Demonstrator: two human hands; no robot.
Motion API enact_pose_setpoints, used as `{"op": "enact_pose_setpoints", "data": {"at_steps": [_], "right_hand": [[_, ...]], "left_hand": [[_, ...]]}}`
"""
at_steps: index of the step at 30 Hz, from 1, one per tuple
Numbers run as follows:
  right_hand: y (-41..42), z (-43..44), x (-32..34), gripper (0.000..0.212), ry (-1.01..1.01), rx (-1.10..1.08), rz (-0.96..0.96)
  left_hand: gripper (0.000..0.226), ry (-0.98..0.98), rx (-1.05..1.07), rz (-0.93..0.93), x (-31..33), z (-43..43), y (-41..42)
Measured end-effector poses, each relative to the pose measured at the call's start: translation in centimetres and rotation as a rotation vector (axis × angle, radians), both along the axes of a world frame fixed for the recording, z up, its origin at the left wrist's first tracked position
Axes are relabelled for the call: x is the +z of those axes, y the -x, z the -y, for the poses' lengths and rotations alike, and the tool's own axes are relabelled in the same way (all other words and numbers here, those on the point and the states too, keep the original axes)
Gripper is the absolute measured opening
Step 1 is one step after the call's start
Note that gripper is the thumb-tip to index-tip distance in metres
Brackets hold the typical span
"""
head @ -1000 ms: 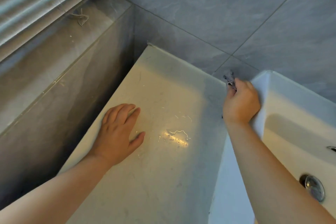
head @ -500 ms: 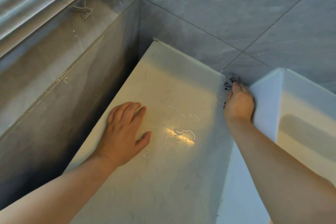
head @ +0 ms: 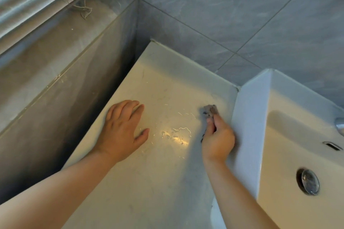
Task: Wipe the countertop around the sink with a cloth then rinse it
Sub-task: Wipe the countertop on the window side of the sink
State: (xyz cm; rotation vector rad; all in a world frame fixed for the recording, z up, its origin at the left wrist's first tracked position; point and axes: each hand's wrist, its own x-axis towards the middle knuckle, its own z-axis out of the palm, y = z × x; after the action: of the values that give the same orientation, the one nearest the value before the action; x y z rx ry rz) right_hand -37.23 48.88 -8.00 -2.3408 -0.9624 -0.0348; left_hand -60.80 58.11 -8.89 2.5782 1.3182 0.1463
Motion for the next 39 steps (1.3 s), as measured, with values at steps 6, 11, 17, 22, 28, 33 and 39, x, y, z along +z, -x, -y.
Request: {"op": "enact_pose_setpoints", "data": {"at_steps": [6,11,17,22,28,33,39], "right_hand": [[3.7,3.1,0.1,0.027,-0.035,0.065,-0.170],[2.3,2.3,3.7,0.031,-0.212,-0.060,-0.334],[-1.4,-1.3,4.5,0.018,-0.086,0.043,-0.041],[-3.6,-3.1,1.1,0.020,-0.027,0.052,-0.057],[-1.6,-3.3,-0.4,0.017,-0.165,0.093,-0.181],[1.7,-2.2,-0.4,0.018,-0.185,0.156,-0.245],[4.2,-0.3,-0.2,0.016,-0.148,0.242,-0.304]], "left_hand": [[0.066,-0.012,0.004,0.020,0.2,0.2,0.0],[0.064,-0.021,0.005,0.047,0.2,0.2,0.0],[0.065,-0.023,0.004,0.042,0.1,0.2,0.0],[0.065,-0.036,0.006,0.055,-0.1,0.1,-0.1],[0.065,-0.031,0.010,0.060,-0.2,0.1,-0.1],[0.066,-0.020,0.007,0.041,-0.4,0.1,0.0],[0.066,-0.015,0.016,0.043,-0.2,0.2,0.0]]}}
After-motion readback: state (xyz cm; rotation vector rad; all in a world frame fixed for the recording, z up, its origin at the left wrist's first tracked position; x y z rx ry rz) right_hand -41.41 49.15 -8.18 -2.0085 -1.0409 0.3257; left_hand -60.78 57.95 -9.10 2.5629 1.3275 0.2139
